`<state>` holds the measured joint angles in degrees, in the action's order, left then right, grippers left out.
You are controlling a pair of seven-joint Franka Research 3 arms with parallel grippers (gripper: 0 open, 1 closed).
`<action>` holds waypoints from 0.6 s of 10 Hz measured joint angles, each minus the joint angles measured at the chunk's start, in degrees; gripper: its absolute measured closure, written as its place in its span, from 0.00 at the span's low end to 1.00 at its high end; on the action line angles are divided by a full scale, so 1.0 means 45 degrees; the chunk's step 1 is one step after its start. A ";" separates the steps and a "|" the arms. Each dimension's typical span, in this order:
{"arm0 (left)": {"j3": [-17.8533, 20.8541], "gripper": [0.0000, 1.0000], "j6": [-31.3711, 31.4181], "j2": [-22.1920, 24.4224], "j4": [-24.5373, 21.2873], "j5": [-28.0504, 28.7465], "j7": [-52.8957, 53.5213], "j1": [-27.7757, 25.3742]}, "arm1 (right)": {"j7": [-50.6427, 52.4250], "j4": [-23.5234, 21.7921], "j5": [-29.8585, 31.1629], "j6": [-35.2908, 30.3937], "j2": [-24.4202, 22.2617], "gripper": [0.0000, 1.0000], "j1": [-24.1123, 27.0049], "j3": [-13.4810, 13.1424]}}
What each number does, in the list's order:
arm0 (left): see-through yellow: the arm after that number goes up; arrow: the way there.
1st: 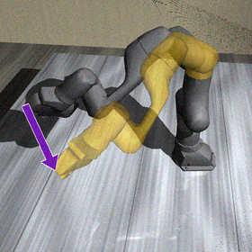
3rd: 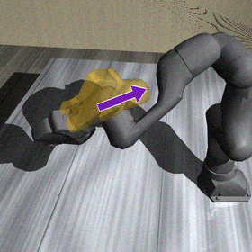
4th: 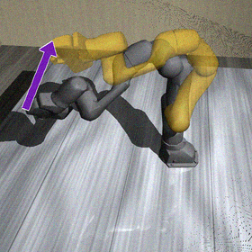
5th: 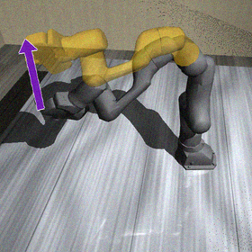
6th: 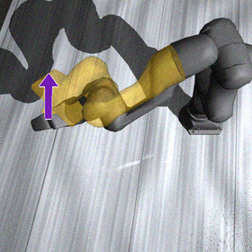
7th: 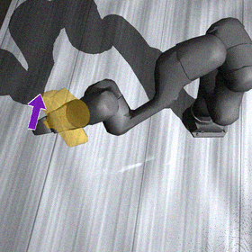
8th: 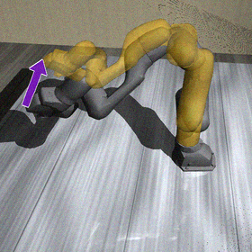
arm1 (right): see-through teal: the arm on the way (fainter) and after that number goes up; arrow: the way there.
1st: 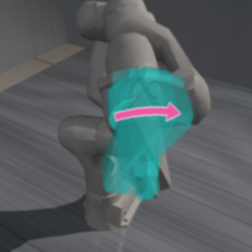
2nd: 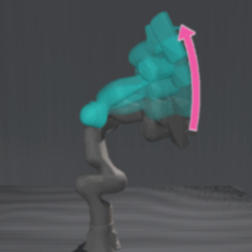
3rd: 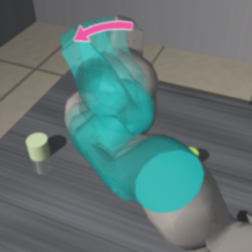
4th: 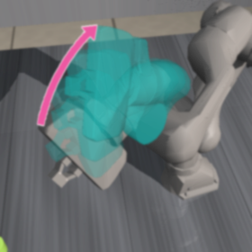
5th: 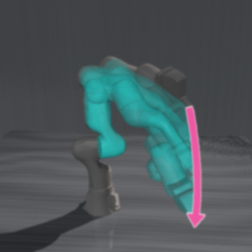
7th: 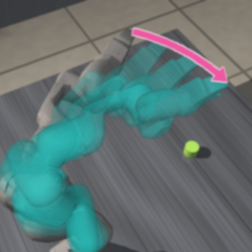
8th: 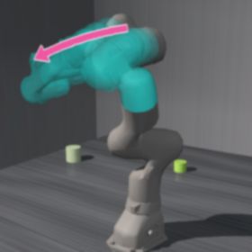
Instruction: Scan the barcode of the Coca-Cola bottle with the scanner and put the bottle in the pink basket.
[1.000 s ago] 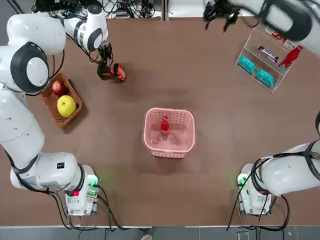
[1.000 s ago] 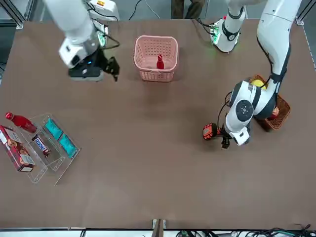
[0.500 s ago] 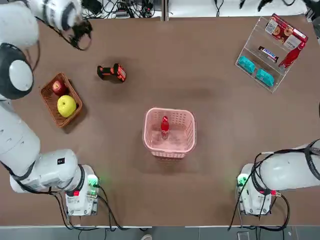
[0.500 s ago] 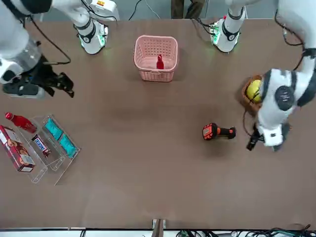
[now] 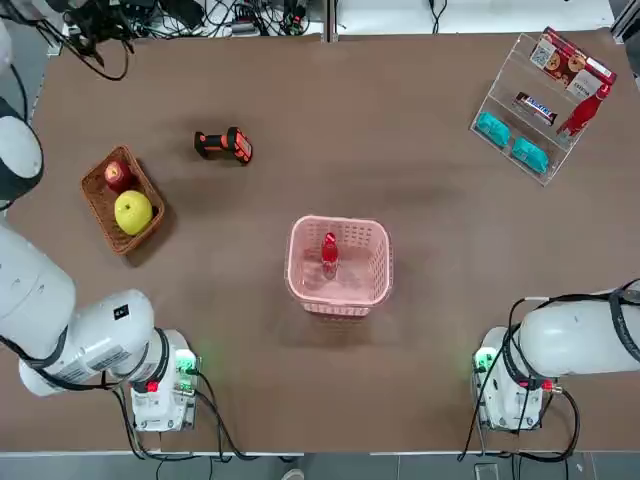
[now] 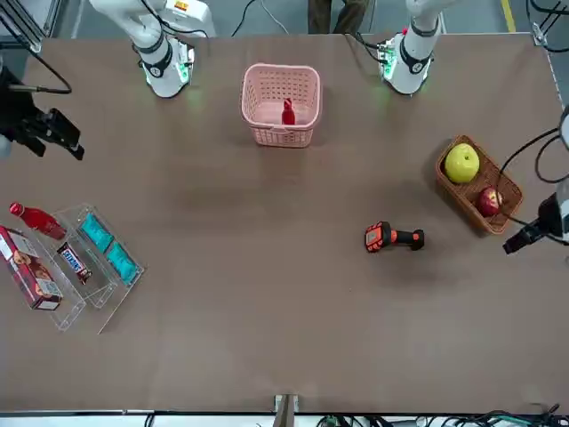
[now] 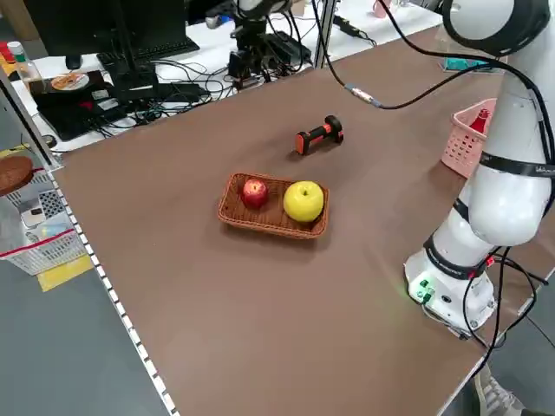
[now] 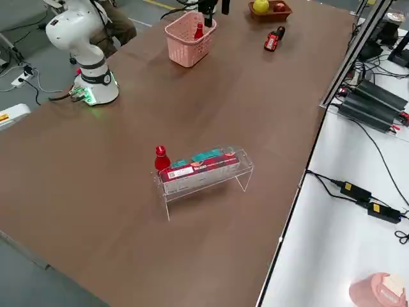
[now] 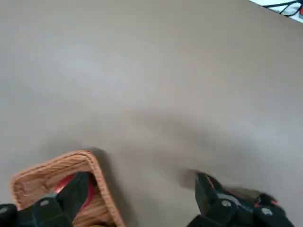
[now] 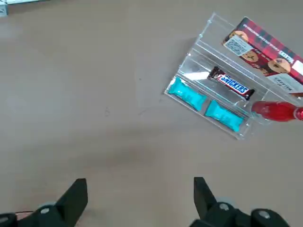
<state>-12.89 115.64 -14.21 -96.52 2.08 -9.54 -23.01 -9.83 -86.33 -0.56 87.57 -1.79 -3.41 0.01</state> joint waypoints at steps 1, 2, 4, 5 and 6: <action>-0.0177 0.00 -0.0530 0.0057 0.0285 0.0000 0.0263 -0.0158 | 0.0000 0.0196 0.0054 -0.0103 -0.0002 0.01 0.0019 -0.0010; -0.0621 0.00 -0.1064 0.0084 0.0547 0.0005 0.0359 -0.0367 | -0.0001 0.0466 0.0059 -0.0252 -0.0003 0.01 0.0084 -0.0031; -0.1137 0.00 -0.2666 0.0209 0.1511 0.0043 0.1781 -0.0577 | 0.0068 0.1073 -0.0102 -0.0949 -0.0009 0.01 0.0694 -0.0198; -0.1114 0.00 -0.3749 0.0398 0.2203 0.0074 0.2799 -0.0620 | 0.0148 0.1189 -0.0139 -0.1090 -0.0006 0.01 0.0949 -0.0272; -0.1079 0.00 -0.4852 0.0675 0.2971 0.0094 0.3345 -0.0651 | 0.0278 0.1241 -0.0138 -0.1197 0.0019 0.01 0.1048 -0.0310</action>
<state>-17.75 93.80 -11.17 -83.15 2.51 5.52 -25.94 -8.58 -80.74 -1.18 82.19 -1.70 1.31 -1.39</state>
